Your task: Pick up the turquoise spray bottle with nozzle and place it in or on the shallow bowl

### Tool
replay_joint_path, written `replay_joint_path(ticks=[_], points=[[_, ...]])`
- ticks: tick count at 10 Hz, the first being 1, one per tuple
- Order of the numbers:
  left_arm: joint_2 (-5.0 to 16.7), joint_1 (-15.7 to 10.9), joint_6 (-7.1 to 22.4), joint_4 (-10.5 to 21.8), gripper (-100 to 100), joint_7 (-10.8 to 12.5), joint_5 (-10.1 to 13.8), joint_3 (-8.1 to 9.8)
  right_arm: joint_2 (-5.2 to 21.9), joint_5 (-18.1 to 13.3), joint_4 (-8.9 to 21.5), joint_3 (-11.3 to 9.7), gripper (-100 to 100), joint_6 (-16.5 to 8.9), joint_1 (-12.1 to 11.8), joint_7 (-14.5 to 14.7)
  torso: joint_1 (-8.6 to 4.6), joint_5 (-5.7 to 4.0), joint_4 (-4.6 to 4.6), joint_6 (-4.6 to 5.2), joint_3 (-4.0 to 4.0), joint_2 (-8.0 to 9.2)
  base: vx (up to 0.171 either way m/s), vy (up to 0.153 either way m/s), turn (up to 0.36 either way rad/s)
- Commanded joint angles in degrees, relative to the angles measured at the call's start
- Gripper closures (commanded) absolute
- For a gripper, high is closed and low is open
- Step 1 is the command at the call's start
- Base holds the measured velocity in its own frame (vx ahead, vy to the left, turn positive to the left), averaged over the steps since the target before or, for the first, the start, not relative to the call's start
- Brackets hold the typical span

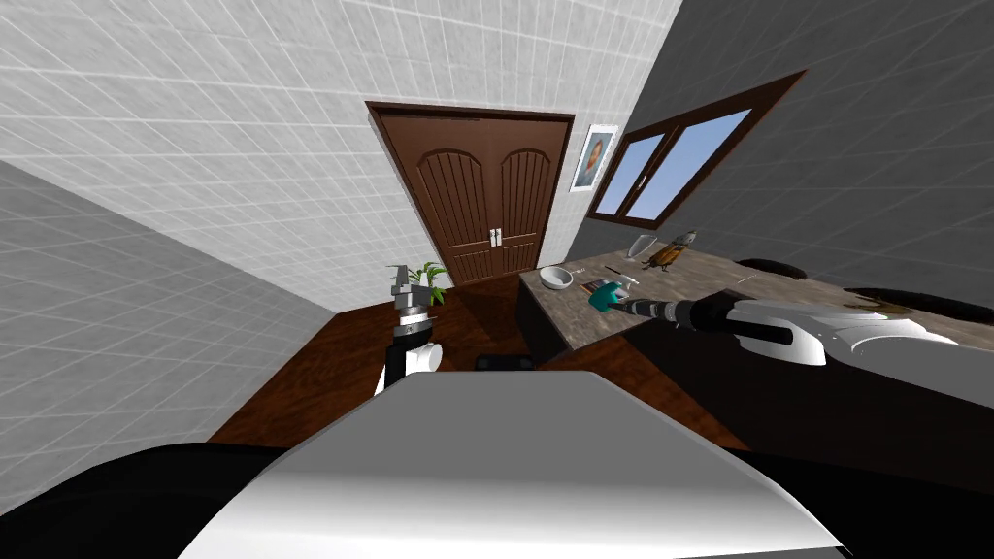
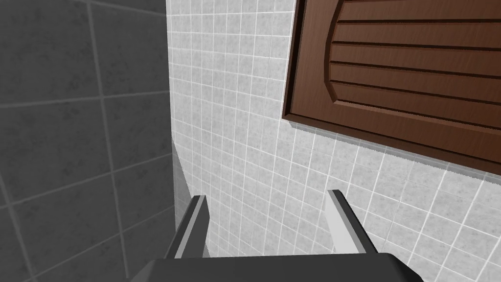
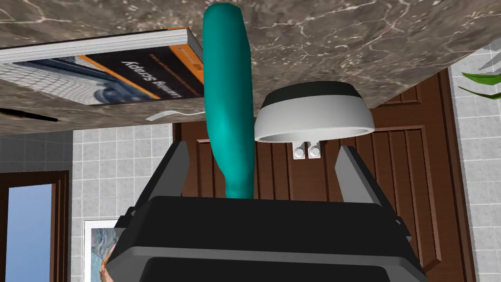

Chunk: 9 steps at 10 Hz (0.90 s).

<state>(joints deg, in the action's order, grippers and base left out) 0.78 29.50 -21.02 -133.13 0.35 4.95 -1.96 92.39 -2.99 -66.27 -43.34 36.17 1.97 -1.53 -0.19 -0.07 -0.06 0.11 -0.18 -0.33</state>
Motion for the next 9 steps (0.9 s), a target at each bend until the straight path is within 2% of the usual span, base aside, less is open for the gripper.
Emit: replay_joint_path(ticks=[1,3,4,5,6,7,9], points=[[0.0,0.0,0.0,0.0,0,0.0,0.0,0.00,2.0,0.0,1.9,-1.7,-100,0.9,1.2,1.0,0.00,0.00,0.00,0.00,0.00,0.00,0.042,-0.042,0.365],[0.0,0.0,0.0,0.0,0,0.0,0.0,0.01,2.0,0.4,1.1,-1.3,-100,0.4,0.6,1.2,0.00,-0.02,-0.03,0.06,-0.07,-0.11,0.032,-0.024,0.070],[0.0,0.0,0.0,0.0,0,0.0,0.0,0.01,2.0,0.4,1.3,-1.3,0,0.6,0.6,1.3,0.07,-0.01,-0.01,0.07,-0.02,-0.03,0.000,0.000,0.000],[0.0,0.0,0.0,0.0,0,0.0,0.0,0.00,0.3,-0.1,2.2,-0.8,-100,-0.1,0.6,1.9,0.11,0.01,0.01,0.07,0.02,0.03,0.022,0.004,0.071],[0.0,0.0,0.0,0.0,0,0.0,0.0,0.00,0.9,-0.2,2.2,-1.2,-100,0.5,1.0,1.3,0.14,0.00,0.00,0.04,-0.01,-0.01,0.014,0.002,0.021],[0.0,0.0,0.0,0.0,0,0.0,0.0,0.00,0.7,-0.2,2.3,-1.2,100,0.4,1.0,1.4,0.14,0.02,0.00,0.07,0.01,0.01,0.000,0.000,0.000],[0.0,0.0,0.0,0.0,0,0.0,0.0,0.00,0.8,-0.3,2.3,-1.1,100,0.4,1.0,1.4,0.17,0.00,0.01,0.07,0.03,0.07,0.000,0.000,0.000]])
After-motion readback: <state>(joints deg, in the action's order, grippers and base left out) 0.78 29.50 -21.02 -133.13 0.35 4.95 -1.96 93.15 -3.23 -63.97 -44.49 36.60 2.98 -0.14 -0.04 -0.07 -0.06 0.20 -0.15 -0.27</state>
